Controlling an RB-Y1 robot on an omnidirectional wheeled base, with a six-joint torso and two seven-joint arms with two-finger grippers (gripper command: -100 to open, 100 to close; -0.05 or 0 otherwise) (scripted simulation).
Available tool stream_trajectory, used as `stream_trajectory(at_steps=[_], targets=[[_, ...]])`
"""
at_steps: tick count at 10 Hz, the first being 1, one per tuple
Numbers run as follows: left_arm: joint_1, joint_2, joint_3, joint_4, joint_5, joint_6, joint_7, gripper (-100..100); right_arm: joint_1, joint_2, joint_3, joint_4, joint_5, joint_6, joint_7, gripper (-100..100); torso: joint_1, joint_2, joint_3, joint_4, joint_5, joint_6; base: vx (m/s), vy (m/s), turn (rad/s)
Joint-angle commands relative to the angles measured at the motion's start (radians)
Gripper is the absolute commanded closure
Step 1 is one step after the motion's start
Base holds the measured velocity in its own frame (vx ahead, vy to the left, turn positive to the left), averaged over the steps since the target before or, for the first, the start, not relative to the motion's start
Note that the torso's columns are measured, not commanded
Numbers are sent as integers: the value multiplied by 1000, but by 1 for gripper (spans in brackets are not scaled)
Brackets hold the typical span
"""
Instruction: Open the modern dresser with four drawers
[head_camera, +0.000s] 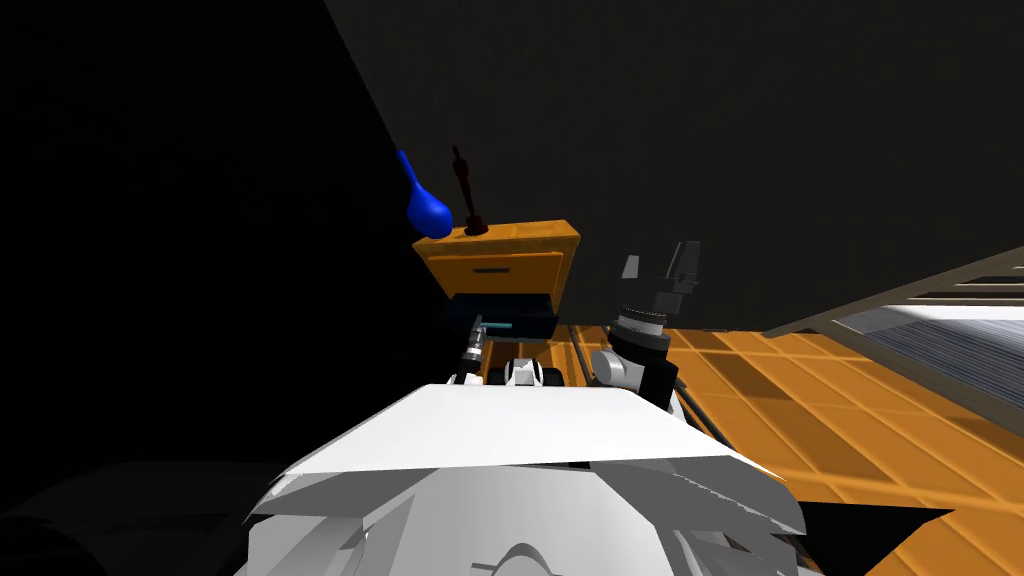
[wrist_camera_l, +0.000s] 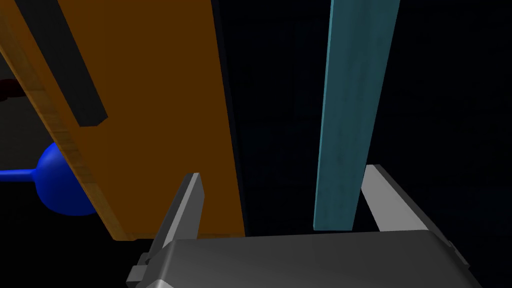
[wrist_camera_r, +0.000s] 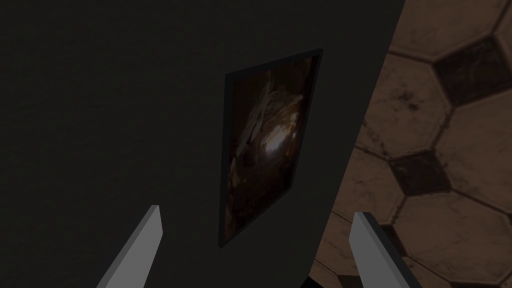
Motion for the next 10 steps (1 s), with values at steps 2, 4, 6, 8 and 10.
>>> stream_trajectory(at_steps=[2,4,6,8,10], targets=[[-11,5,2,-88,2,100,2,-100,0,0,0,0,0,0,0,0,0,0,-1,0,0,0,-55,2,9],[-1,6,-1,-95,2,116,3,-100,0,0,0,0,0,0,0,0,-2,3,1,5,-3,-1,-31,-2,3],[2,6,-1,-95,2,126,3,0,0,0,0,0,0,0,0,0,-1,0,0,2,-2,0,0,0,0],[3,6,-2,-93,2,128,3,0,0,0,0,0,0,0,0,0,0,-2,-1,0,-1,0,0,0,0],[4,6,-1,-92,2,128,3,0,0,0,0,0,0,0,0,0,0,-2,-2,0,0,0,0,0,0]])
